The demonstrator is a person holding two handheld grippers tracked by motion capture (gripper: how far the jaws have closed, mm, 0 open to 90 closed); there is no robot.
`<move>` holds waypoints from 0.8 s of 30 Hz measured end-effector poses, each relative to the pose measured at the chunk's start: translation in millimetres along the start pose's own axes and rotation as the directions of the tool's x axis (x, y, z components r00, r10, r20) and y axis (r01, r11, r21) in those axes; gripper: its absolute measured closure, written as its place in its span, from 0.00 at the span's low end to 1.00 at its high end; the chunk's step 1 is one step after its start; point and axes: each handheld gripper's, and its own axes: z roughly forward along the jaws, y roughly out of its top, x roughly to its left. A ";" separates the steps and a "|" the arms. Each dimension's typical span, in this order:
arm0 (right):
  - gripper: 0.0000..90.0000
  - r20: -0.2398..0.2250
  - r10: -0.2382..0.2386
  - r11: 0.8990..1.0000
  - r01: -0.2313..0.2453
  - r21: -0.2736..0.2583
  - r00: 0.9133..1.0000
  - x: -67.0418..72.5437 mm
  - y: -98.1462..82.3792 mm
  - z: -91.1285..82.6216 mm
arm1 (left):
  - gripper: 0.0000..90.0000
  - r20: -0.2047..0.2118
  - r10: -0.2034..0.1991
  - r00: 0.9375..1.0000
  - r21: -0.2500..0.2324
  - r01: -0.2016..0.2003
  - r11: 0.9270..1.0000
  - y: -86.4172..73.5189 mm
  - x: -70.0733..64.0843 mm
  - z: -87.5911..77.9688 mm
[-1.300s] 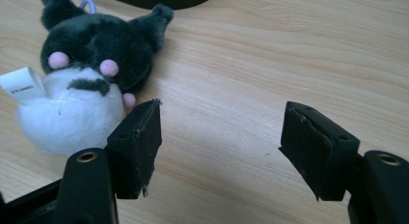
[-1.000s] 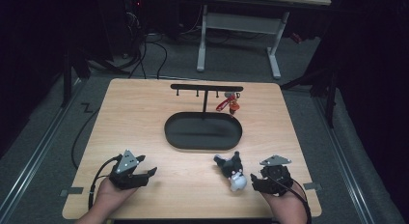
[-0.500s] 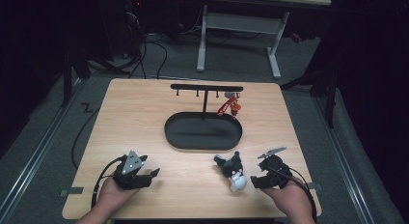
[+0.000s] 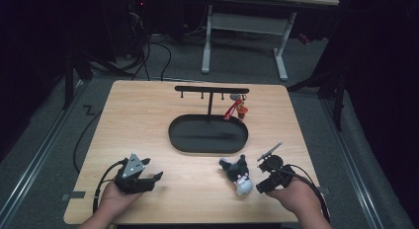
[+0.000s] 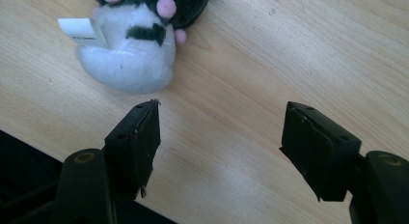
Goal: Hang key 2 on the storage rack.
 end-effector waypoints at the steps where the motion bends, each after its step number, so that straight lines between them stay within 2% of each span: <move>1: 0.33 0.000 -0.008 1.000 0.008 0.001 1.000 -0.1 0.6 -1.4 | 0.36 0.001 0.003 1.000 0.003 -0.003 1.000 0.0 -0.2 0.2; 4: 0.32 -0.009 0.011 1.000 -0.010 0.010 1.000 3.7 2.8 -6.1 | 0.34 -0.005 0.009 1.000 0.011 -0.009 1.000 0.5 -0.9 0.5; 7: 0.31 0.008 0.006 1.000 -0.006 0.006 1.000 10.1 7.0 -11.8 | 0.34 -0.006 0.008 1.000 0.010 -0.007 1.000 0.4 -1.6 0.5; 12: 0.27 -0.008 -0.001 1.000 0.000 -0.026 1.000 20.9 15.0 -18.0 | 0.33 -0.006 0.024 1.000 0.009 -0.024 1.000 0.5 -2.8 0.8; 18: 0.21 -0.040 -0.017 0.999 0.016 -0.033 0.999 36.3 25.1 -9.8 | 0.33 0.001 0.025 1.000 0.015 -0.025 1.000 0.7 -3.4 2.5; 21: 0.20 -0.051 -0.040 0.999 0.038 -0.028 0.998 43.2 30.9 0.5 | 0.33 0.001 0.031 1.000 0.012 -0.031 0.999 1.1 -4.4 2.0; 24: 0.20 -0.051 -0.040 0.999 0.039 -0.008 0.998 46.6 35.9 11.9 | 0.33 0.000 0.036 0.999 0.014 -0.036 0.999 1.4 -4.9 1.4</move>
